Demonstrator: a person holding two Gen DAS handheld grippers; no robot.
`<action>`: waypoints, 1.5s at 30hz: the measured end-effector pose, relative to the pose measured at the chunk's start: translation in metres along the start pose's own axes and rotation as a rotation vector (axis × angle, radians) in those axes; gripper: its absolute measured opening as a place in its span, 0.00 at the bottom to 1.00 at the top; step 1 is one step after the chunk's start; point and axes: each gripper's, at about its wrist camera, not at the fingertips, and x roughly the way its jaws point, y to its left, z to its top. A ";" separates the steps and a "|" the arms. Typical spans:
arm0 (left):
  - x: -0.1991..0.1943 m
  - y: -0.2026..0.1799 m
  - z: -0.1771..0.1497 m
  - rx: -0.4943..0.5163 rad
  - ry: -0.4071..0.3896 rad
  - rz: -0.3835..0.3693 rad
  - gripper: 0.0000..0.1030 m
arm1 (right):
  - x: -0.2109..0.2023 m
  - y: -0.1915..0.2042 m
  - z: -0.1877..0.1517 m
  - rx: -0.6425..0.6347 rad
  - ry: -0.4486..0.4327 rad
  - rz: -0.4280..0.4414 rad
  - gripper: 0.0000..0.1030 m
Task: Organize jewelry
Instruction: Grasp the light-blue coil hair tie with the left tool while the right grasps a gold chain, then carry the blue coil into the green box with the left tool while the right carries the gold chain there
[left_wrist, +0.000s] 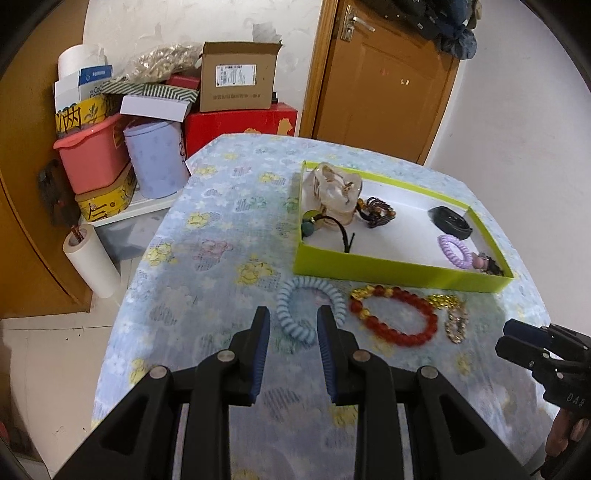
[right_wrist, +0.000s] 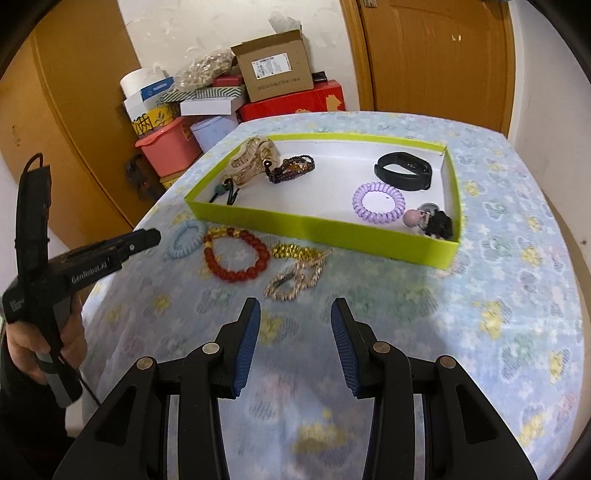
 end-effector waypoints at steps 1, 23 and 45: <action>0.004 0.000 0.001 0.000 0.005 0.002 0.27 | 0.004 -0.001 0.003 0.006 0.003 -0.001 0.40; 0.038 -0.007 0.009 0.035 0.047 0.023 0.10 | 0.049 -0.007 0.033 -0.010 0.027 -0.042 0.05; -0.016 -0.019 -0.007 0.054 -0.027 -0.071 0.09 | -0.019 -0.021 0.020 0.061 -0.096 0.063 0.04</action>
